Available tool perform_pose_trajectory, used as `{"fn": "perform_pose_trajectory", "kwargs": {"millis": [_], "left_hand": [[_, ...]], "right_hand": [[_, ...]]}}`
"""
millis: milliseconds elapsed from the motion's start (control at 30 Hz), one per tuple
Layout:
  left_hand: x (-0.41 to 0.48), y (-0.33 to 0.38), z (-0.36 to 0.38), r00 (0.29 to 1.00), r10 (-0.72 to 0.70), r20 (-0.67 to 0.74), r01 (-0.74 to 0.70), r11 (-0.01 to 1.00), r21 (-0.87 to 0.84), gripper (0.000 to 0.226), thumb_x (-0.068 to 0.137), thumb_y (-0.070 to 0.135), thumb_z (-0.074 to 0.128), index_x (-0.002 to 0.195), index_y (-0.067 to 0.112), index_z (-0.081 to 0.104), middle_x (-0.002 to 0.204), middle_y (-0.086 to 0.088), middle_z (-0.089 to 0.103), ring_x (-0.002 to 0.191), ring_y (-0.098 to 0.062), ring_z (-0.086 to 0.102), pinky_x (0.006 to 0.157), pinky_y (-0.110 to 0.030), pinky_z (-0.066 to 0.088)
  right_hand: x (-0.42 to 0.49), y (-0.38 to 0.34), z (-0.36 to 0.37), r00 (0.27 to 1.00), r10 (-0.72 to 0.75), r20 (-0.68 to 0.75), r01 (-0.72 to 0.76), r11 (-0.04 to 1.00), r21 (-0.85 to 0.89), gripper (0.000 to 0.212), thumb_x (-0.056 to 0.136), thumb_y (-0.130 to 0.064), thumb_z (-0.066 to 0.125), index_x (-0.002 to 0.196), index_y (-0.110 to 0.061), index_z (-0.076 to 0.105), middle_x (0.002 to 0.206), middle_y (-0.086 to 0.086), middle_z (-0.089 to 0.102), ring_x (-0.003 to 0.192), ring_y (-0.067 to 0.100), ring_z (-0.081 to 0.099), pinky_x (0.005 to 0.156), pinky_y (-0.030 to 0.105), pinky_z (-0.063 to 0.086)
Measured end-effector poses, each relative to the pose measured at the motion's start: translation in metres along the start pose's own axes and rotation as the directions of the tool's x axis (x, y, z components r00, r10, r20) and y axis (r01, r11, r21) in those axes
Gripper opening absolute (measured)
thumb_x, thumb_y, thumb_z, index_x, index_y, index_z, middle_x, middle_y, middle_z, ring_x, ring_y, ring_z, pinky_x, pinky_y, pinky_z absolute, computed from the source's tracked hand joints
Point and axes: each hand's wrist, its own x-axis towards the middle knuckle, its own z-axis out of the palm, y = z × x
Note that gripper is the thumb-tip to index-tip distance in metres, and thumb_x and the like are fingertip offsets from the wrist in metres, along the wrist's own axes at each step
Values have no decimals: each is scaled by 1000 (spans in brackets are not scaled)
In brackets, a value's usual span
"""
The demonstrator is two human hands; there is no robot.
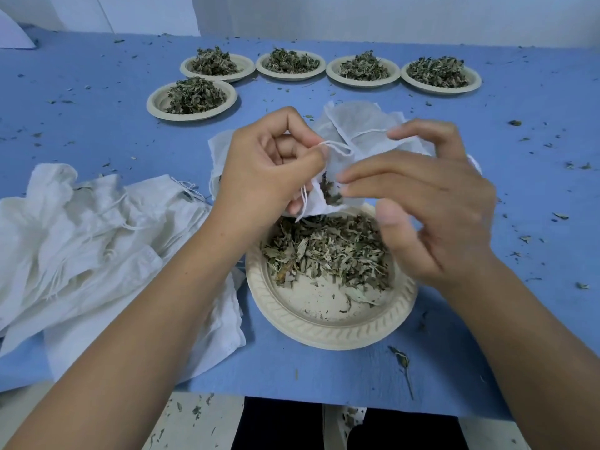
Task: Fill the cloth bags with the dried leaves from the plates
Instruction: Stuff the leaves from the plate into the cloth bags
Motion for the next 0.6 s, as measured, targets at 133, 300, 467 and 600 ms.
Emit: {"fn": "perform_pose_trajectory", "kwargs": {"millis": [133,300,467,600], "left_hand": [[-2,2,0,996,43,83,-44,999,8,20,85,4,64,71,17,59,50,5,59,30,-6,41,33,-13,32],[4,2,-3,992,21,-121,-20,1000,11,24,89,-1,61,71,13,54,42,14,50,30,0,37,34,-14,32],[7,2,-6,973,15,-230,-16,1000,0,25,90,-1,60,71,12,51,38,14,45,29,-2,35,34,-15,32],[6,1,-4,978,0,-210,-3,1000,-14,27,90,-2,60,69,13,52,38,14,45,29,-2,35,34,-15,32]], "right_hand": [[3,-10,17,936,33,350,-27,999,-23,38,92,-37,45,94,-7,67,87,-4,61,96,14,53,109,44,25],[5,-4,3,997,72,20,-74,994,86,26,90,-20,54,79,-5,72,90,2,71,83,15,63,97,39,38],[7,-13,10,890,23,454,-142,963,229,30,78,-29,78,100,-9,72,107,4,65,103,17,57,91,35,42],[2,-18,28,710,-12,704,-156,973,173,42,82,-33,73,120,-15,64,120,-1,58,116,15,47,99,31,36]]}}
